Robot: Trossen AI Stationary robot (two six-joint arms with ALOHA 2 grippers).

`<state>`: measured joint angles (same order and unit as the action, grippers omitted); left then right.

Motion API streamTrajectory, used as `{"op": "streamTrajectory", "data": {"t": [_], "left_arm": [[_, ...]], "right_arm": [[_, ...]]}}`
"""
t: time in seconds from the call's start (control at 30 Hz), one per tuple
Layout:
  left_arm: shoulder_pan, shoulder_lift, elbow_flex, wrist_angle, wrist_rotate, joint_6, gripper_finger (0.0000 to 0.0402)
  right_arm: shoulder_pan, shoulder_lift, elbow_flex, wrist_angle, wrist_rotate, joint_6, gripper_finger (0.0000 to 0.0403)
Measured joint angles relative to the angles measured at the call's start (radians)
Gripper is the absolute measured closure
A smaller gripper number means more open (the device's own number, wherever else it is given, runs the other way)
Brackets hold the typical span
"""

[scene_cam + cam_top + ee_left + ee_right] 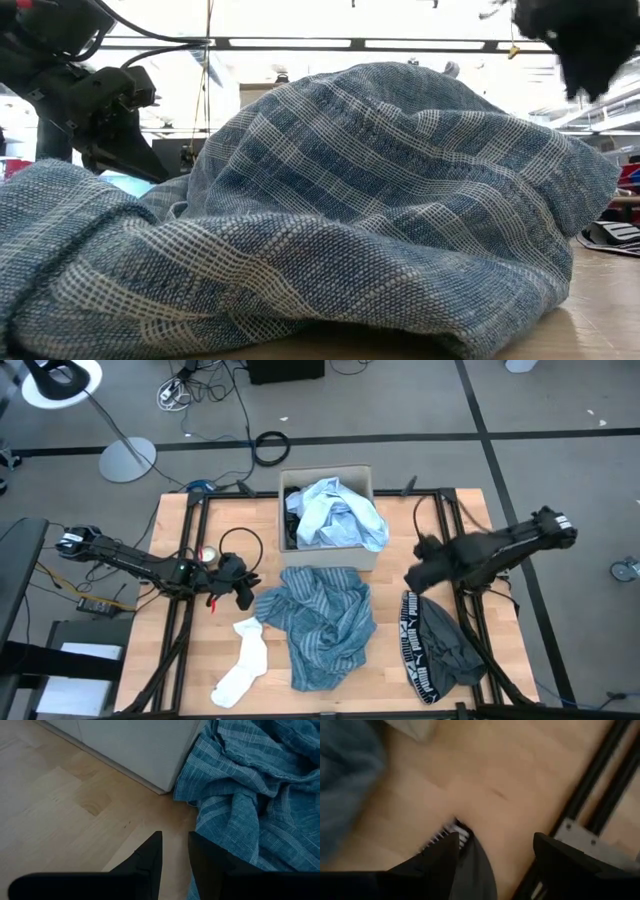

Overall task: Sort clothes
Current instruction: Put the gray boxer into the laundry bin

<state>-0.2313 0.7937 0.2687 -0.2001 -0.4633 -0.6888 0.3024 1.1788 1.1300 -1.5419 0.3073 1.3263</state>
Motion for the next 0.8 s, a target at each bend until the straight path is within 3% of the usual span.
{"op": "streamTrajectory", "data": {"t": [0.27, 0.47, 0.63, 0.73, 0.8], "left_arm": [[0.0, 0.0, 0.0, 0.003, 0.0, -0.003, 0.0302], [0.0, 0.0, 0.0, 0.008, 0.0, -0.003, 0.0302], [0.0, 0.0, 0.0, 0.006, 0.0, -0.019, 0.0302], [0.0, 0.0, 0.0, 0.0, 0.0, -0.022, 0.0302], [0.0, 0.0, 0.0, 0.001, 0.0, -0.023, 0.0302]], "right_arm": [[0.133, 0.025, -0.267, 0.287, -0.098, 0.122, 0.0149], [0.175, 0.087, -0.421, 0.542, -0.158, 0.142, 0.0149], [0.206, 0.149, -0.51, 0.658, -0.197, 0.197, 0.015], [0.214, 0.175, -0.532, 0.7, -0.214, 0.212, 0.017], [0.219, 0.188, -0.53, 0.712, -0.215, 0.21, 0.0206]]}}
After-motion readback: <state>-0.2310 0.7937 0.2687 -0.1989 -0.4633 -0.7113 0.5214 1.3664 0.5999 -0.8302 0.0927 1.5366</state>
